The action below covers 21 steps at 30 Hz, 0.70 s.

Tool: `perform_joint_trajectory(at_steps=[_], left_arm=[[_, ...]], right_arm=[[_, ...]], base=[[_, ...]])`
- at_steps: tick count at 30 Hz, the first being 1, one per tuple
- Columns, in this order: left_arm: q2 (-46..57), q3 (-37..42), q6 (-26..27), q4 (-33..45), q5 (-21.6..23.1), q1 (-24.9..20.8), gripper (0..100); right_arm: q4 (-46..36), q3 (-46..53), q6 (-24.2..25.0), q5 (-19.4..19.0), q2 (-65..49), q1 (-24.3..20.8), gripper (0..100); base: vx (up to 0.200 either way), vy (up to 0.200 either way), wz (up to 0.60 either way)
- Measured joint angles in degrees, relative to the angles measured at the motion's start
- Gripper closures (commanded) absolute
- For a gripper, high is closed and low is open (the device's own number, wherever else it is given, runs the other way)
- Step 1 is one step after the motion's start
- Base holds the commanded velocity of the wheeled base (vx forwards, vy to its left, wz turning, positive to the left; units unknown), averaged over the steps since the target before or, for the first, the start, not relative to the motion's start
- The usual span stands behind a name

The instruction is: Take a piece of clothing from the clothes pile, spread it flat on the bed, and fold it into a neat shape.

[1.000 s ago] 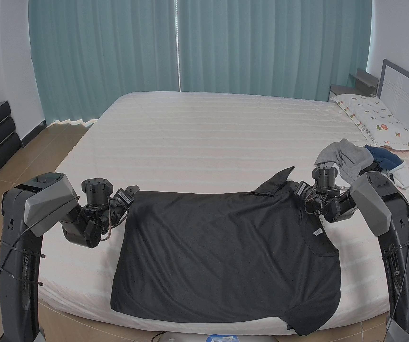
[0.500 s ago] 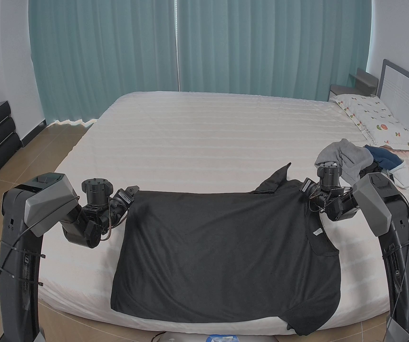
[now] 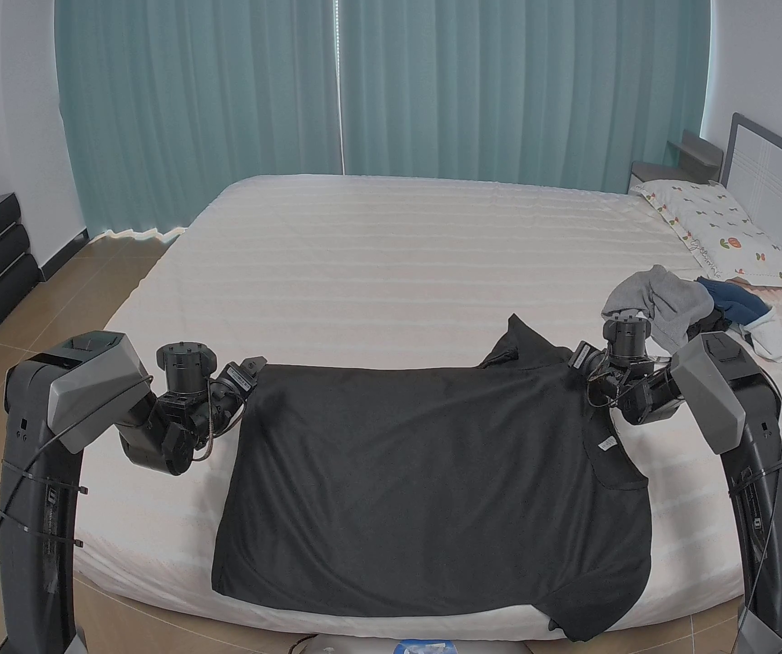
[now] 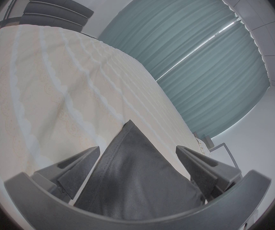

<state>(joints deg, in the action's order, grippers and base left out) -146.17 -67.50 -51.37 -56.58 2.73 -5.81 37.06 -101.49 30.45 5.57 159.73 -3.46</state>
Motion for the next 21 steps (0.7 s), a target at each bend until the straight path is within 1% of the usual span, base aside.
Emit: perform_joint_trajectory(at_steps=[6,13,21], left_arm=[[-0.06,-0.13,0.06,-0.05,0.0,0.0,0],[-0.37,-2.67,-0.16,0.24,0.02,0.15,0],[-0.78,-5.53,-0.41,0.46,0.41,0.23,0]], right_arm=[[1.5,0.24,0.06,-0.05,-0.04,0.05,0],[4.05,2.21,0.78,-0.02,-1.44,0.4,0],[6.13,8.66,4.91,0.0,-5.95,-1.05,0]], base=[[0.0,0.0,0.0],[0.0,0.0,0.0],[0.0,0.0,0.0]])
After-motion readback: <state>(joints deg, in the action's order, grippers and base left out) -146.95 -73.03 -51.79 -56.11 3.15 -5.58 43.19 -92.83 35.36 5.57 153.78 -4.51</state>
